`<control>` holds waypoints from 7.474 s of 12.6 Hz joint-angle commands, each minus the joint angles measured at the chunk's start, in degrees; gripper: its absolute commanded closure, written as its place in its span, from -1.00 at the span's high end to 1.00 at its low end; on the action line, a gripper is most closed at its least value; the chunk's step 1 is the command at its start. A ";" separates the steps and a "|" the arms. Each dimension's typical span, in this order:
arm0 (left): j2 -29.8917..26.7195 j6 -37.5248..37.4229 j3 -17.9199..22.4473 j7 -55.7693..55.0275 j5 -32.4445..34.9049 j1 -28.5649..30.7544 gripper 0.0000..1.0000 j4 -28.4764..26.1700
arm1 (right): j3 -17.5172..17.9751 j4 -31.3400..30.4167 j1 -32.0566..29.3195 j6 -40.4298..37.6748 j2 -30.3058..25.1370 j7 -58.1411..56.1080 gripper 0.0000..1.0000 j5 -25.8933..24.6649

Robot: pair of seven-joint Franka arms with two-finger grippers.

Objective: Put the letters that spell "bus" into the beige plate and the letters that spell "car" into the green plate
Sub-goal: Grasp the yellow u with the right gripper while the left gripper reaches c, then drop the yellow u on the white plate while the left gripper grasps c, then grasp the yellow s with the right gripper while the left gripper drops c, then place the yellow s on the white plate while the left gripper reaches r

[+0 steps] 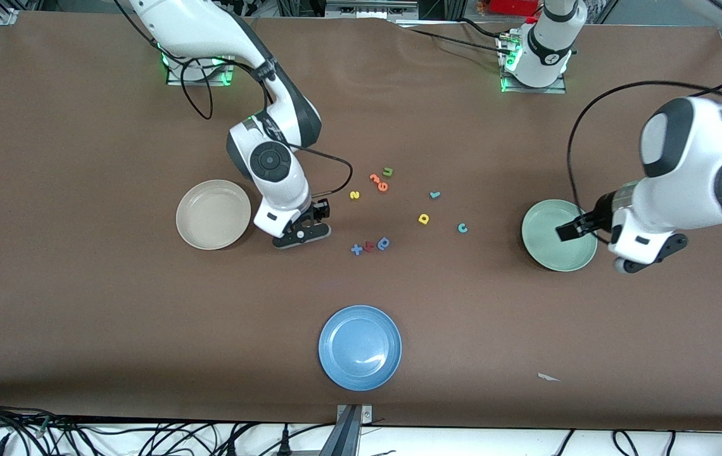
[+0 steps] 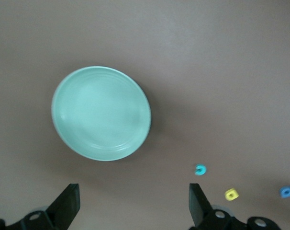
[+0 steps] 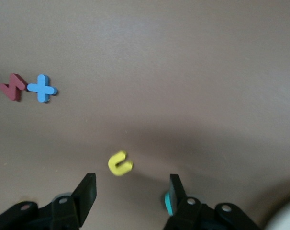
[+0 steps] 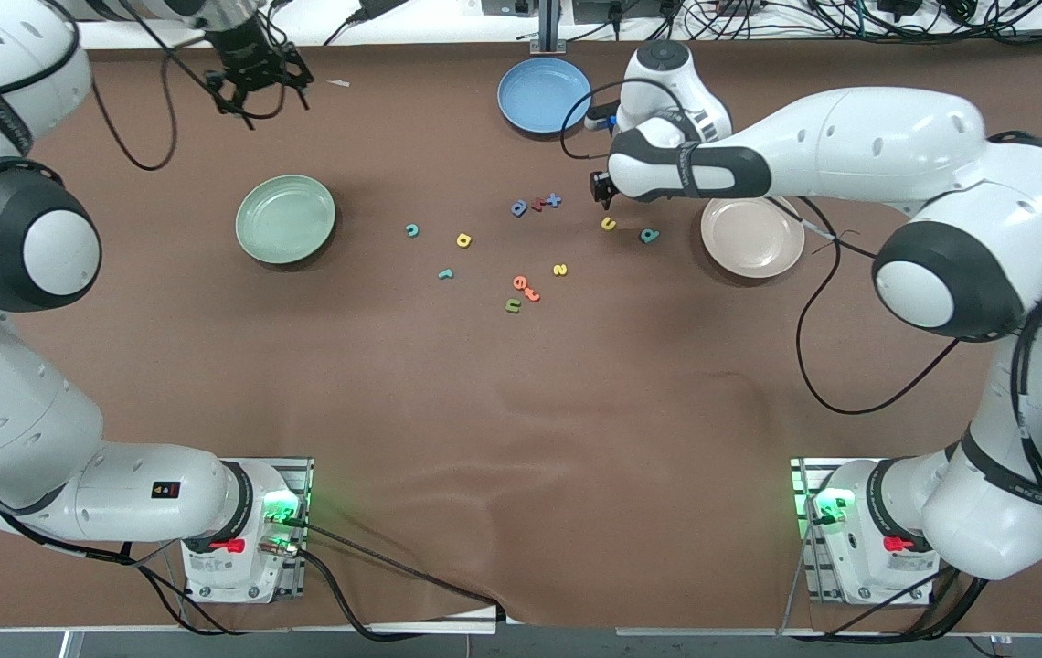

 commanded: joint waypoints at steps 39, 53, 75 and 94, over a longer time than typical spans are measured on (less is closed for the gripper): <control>13.89 37.99 -7.01 -17.56 1.62 -8.18 0.00 -18.98 | -13.24 -16.57 -1.39 -9.71 -11.52 -24.16 1.00 0.65; 14.25 37.03 -6.83 -17.30 2.06 -8.89 -1.00 -18.54 | -1.19 -11.74 9.85 2.04 -6.09 75.65 0.98 1.80; 12.48 11.54 -6.92 19.52 8.92 19.59 -0.75 -11.16 | -1.19 0.05 15.66 4.78 5.61 96.70 -0.25 2.51; 7.04 32.11 -31.00 -24.21 8.29 11.61 0.99 -29.08 | -17.52 -14.43 15.13 -8.06 -12.22 54.38 -0.55 2.51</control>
